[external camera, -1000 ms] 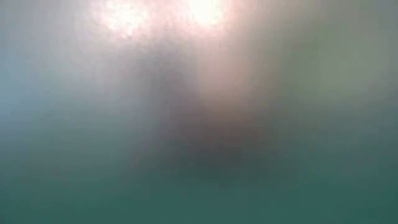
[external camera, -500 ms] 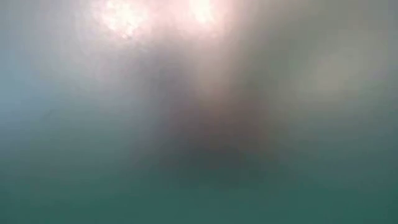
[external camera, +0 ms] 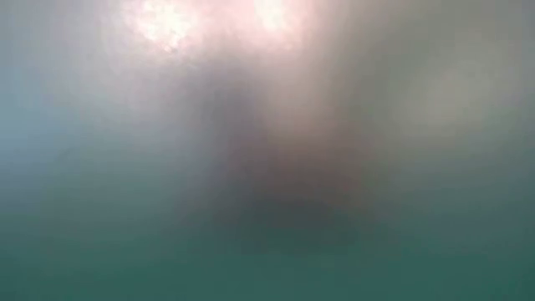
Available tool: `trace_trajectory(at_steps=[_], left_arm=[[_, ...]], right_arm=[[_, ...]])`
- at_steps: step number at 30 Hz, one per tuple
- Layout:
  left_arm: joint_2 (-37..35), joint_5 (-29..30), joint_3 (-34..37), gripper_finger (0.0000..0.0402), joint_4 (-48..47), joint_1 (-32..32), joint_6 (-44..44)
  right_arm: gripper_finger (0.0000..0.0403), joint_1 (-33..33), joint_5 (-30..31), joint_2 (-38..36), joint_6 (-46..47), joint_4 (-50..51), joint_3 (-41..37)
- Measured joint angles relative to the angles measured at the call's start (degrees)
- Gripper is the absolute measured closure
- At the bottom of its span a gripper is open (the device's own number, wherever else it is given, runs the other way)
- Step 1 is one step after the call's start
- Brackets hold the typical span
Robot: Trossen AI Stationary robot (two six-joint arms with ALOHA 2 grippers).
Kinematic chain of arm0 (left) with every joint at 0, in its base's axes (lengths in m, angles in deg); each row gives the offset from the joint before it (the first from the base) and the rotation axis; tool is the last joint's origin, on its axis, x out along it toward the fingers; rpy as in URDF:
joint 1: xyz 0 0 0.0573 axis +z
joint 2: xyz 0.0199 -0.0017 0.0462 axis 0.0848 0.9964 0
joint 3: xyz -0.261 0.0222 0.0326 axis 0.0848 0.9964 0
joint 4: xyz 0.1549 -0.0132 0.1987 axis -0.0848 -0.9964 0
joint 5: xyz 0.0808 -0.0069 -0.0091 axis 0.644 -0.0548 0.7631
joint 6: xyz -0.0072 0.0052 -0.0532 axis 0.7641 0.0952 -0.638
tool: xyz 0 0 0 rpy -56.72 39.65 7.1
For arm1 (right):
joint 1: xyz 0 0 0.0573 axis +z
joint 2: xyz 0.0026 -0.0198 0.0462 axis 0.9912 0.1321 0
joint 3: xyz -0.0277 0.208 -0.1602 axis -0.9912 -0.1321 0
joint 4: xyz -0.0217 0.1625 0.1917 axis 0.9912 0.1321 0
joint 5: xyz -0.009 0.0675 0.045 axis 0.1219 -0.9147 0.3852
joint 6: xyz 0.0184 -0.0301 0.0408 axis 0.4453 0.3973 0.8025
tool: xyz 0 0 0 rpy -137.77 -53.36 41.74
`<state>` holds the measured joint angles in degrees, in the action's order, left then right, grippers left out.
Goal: Sort Maruchan noodles
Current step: Put the yellow noodle pack into the transparent bin
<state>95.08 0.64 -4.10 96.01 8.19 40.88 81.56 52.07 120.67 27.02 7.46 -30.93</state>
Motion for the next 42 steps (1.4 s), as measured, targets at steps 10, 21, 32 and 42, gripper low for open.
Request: trace_trajectory(at_steps=[10,21,32,42], left_arm=[[0.0,-7.99,-0.02,0.0355,0.16,-1.69,-12.38],[0.02,-13.62,0.24,0.0338,-1.85,-2.37,-17.74],[4.29,-13.57,0.42,0.0309,-3.58,-0.56,-17.54],[5.68,-11.15,-2.21,0.0281,-3.21,4.69,-9.87]], right_arm=[[0.0197,-4.29,0.04,-0.02,-8.13,2.19,0.0],[0.0197,-8.57,-1.93,1.3,-18.06,3.03,-0.15],[0.0197,-8.56,-10.79,1.32,-16.3,3.18,-0.76],[0.0197,-8.56,-30.94,1.32,-15.29,3.09,-0.81]])
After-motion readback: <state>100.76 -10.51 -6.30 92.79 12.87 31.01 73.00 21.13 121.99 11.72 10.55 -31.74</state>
